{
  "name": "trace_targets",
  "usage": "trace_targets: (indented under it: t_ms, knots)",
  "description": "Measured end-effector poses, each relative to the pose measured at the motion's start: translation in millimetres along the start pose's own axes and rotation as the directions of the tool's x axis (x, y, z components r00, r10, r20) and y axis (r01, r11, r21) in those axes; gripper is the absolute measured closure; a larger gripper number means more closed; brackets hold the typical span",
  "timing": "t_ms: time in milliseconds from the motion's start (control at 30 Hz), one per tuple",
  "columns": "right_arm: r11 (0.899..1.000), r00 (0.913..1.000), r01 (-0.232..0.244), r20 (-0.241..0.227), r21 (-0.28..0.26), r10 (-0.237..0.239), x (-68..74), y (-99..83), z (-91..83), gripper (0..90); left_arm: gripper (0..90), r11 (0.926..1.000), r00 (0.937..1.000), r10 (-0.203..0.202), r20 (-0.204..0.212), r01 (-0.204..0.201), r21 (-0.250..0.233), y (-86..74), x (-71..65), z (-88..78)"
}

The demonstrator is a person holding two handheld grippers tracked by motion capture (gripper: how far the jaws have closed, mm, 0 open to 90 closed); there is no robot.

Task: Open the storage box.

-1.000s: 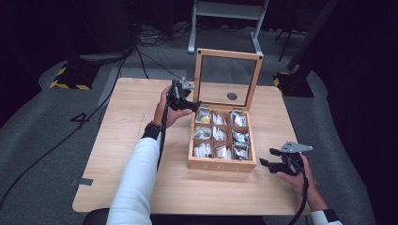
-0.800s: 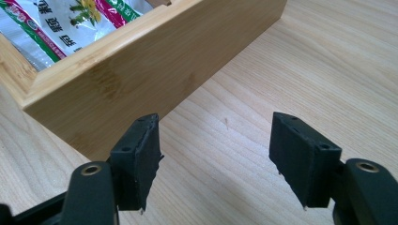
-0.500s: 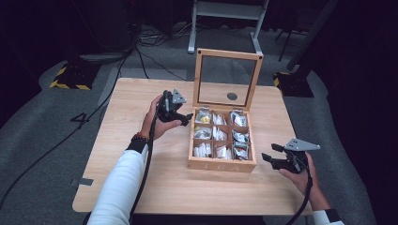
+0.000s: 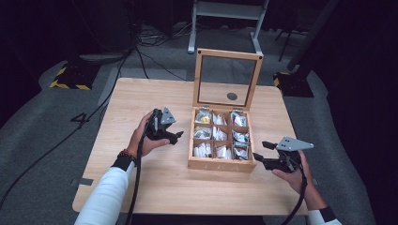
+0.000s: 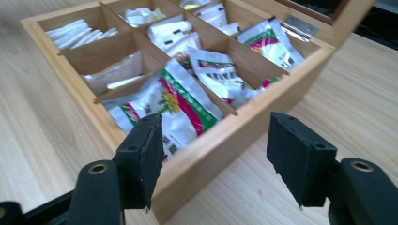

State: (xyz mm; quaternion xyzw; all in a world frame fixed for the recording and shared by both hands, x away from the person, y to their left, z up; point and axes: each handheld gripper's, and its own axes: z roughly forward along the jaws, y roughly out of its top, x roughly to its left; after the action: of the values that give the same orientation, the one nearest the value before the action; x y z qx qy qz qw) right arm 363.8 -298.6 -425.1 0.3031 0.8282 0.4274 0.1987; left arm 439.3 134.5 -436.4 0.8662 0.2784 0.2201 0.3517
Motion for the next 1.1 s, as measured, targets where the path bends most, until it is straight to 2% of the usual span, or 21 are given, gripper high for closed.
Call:
trace_targets:
  t_ms: [167,367,600,700,767,833,1000,1100]
  knots:
    - [1.000,0.9995,0.017,-0.028,0.000,-0.017,7.7,5.8,6.4,37.2,16.9,0.9999,0.9999,-0.010,0.014,0.010,0.013,-14.8,-7.1,-2.8]
    - [0.999,0.9978,0.031,-0.059,0.011,-0.031,15.4,11.2,17.7,37.5,16.7,0.9989,0.9996,0.012,0.027,-0.013,0.045,-34.1,-19.9,-8.4]
    - [0.999,0.9961,0.044,-0.078,0.024,-0.042,21.2,15.4,28.0,37.6,16.6,0.9968,0.9990,0.030,0.032,-0.033,0.073,-50.1,-28.7,-12.9]
    - [0.998,0.9960,0.046,-0.079,0.033,-0.043,22.5,16.8,33.6,38.2,17.0,0.9959,0.9975,0.021,0.067,-0.027,0.086,-57.1,-32.6,-14.4]
    - [0.999,0.9969,0.039,-0.070,0.035,-0.036,21.7,17.5,35.1,38.3,17.1,0.9951,0.9980,0.051,0.037,-0.054,0.083,-61.7,-37.7,-16.4]
    - [0.999,0.9972,0.033,-0.068,0.035,-0.031,21.5,17.7,35.6,39.1,17.2,0.9957,0.9980,0.030,0.056,-0.035,0.086,-68.0,-41.3,-18.1]
    - [0.999,0.9955,0.044,-0.085,0.028,-0.042,25.2,19.3,33.9,38.2,17.2,0.9927,0.9972,0.041,0.063,-0.048,0.111,-76.8,-47.2,-17.8]
    - [0.997,0.9943,0.069,-0.084,0.041,-0.066,30.7,20.4,36.4,38.2,17.2,0.9936,0.9968,0.023,0.077,-0.031,0.109,-82.3,-49.2,-16.3]
